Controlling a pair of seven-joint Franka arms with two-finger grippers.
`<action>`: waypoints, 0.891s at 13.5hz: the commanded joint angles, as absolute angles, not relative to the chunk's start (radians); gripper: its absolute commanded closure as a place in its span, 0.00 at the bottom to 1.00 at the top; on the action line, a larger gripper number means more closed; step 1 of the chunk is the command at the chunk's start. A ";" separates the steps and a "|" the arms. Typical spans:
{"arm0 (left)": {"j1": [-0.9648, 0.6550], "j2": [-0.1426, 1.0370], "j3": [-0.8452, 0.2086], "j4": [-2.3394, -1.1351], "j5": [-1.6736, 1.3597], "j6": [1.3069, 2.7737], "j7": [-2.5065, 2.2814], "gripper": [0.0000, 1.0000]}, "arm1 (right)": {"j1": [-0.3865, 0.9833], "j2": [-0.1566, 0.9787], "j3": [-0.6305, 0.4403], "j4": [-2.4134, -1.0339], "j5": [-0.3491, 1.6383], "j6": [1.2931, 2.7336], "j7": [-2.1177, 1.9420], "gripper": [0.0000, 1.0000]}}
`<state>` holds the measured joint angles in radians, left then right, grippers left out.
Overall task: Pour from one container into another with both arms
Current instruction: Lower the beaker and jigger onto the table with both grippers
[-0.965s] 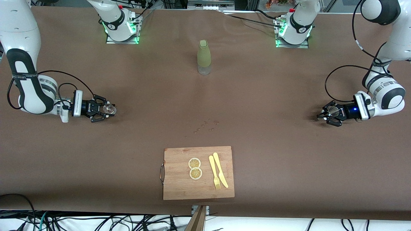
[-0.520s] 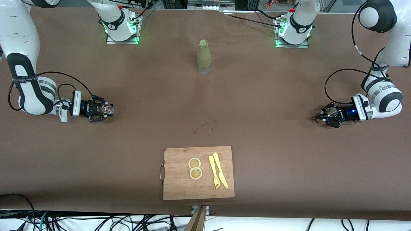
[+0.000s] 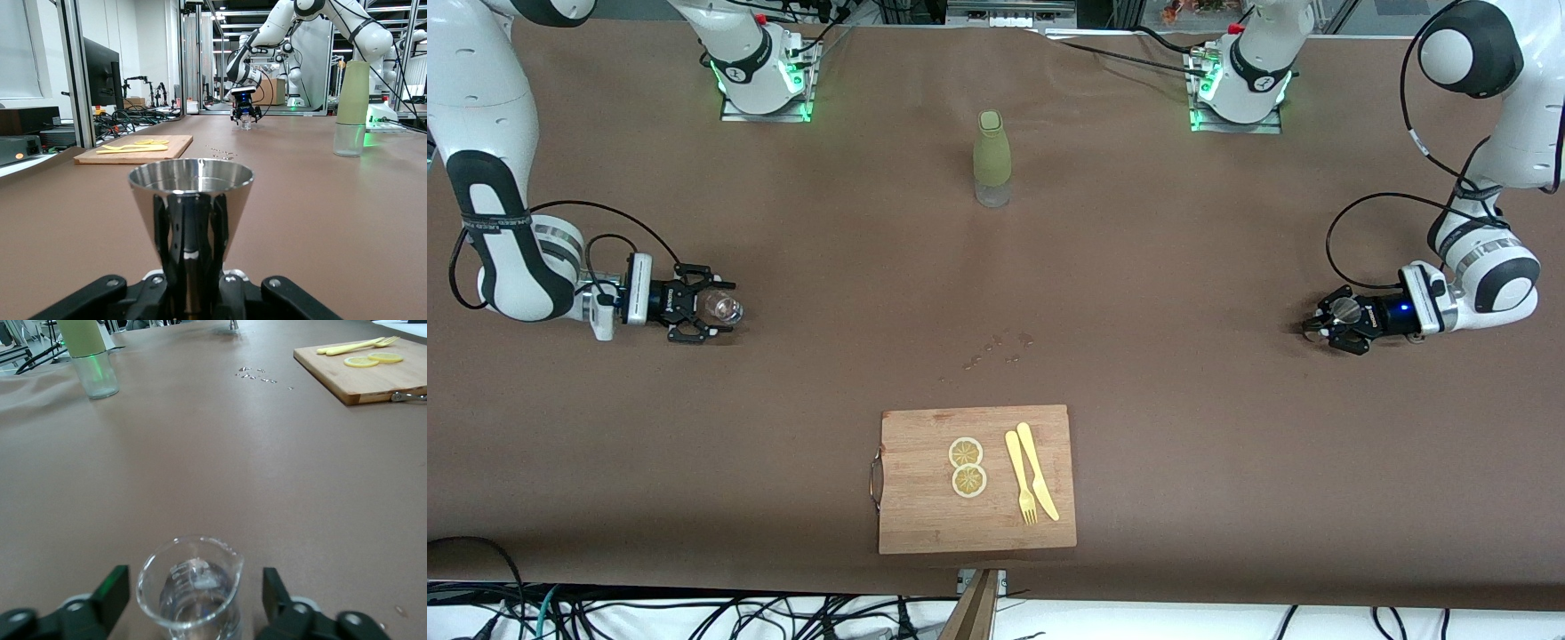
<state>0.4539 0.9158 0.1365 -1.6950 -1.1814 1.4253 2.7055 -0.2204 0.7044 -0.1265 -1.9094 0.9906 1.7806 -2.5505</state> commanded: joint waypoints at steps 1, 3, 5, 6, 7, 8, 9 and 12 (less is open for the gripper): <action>0.462 0.931 0.141 -1.667 -1.147 1.396 2.743 1.00 | -0.233 0.713 -0.138 -1.885 0.962 1.769 -2.542 0.01; 0.462 0.940 0.144 -1.667 -1.147 1.396 2.747 1.00 | -0.235 0.706 -0.161 -1.859 0.904 1.767 -2.524 0.01; 0.462 0.942 0.144 -1.667 -1.147 1.396 2.755 1.00 | -0.244 0.674 -0.170 -1.853 0.839 1.769 -2.479 0.01; 0.460 0.948 0.144 -1.667 -1.146 1.396 2.755 1.00 | -0.245 0.654 -0.172 -1.853 0.809 1.769 -2.449 0.01; 0.459 0.956 0.144 -1.667 -1.144 1.397 2.755 1.00 | -0.245 0.629 -0.172 -1.853 0.769 1.770 -2.401 0.01; 0.459 0.956 0.144 -1.667 -1.143 1.397 2.757 1.00 | -0.241 0.596 -0.170 -1.853 0.720 1.787 -2.341 0.01; 0.459 0.956 0.144 -1.667 -1.143 1.397 2.757 1.00 | -0.232 0.551 -0.169 -1.862 0.675 1.816 -2.266 0.01; 0.459 0.956 0.147 -1.666 -1.143 1.396 2.747 0.38 | -0.170 0.439 -0.166 -1.868 0.536 1.830 -1.991 0.01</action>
<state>0.4542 0.9422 0.1432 -1.6933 -1.1776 1.4228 2.7127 -0.2128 0.5351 -0.1713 -1.8330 0.6180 1.8066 -2.1550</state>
